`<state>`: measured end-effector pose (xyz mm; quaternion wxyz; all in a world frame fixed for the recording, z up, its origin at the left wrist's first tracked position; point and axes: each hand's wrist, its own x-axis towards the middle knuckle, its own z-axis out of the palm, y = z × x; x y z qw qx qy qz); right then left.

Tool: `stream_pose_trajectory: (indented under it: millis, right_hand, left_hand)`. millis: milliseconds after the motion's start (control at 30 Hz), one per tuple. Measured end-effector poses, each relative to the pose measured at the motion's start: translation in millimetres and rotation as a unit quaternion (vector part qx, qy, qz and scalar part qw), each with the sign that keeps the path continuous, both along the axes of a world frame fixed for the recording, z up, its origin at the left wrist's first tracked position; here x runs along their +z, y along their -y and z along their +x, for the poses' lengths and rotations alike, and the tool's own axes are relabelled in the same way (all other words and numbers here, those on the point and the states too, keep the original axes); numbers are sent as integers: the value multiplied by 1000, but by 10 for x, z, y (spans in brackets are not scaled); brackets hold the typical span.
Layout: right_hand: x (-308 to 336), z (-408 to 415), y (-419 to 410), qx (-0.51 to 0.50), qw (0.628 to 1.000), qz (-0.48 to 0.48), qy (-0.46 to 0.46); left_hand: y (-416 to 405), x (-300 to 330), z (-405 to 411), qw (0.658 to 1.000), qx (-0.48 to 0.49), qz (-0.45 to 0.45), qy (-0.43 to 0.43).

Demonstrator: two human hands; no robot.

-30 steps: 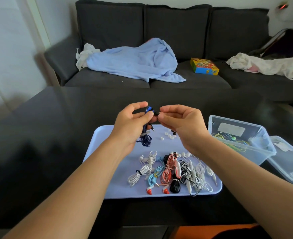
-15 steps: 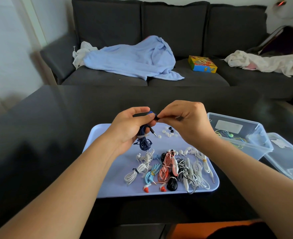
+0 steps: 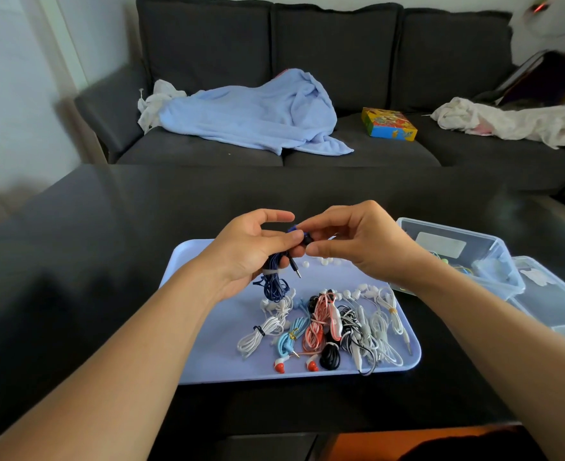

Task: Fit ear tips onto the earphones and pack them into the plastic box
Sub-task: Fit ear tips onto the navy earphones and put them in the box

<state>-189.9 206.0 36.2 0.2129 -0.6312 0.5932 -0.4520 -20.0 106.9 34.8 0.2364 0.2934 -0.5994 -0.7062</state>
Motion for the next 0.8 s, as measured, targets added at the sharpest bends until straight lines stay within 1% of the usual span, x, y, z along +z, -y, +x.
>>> stream_pose_trajectory:
  millis: [67, 200, 300, 533, 700, 800]
  right_hand:
    - [4, 20, 1, 7, 1000, 0, -8]
    - [-18, 9, 13, -2, 1000, -2, 15]
    - [-42, 16, 22, -3, 1000, -1, 11]
    - [-18, -22, -3, 22, 999, 27, 3]
    - [-52, -8, 30, 8, 1000, -8, -18]
    - [-92, -2, 48, 0, 998, -17, -55]
  left_hand:
    - [-7, -1, 1, 1000, -7, -5, 5]
    - [-11, -28, -3, 1000, -6, -15, 10]
    - [3, -39, -6, 1000, -3, -21, 13]
    - [6, -33, 1, 999, -16, -20, 22]
    - [6, -51, -18, 999, -25, -12, 25]
    - [20, -82, -12, 999, -28, -4, 35]
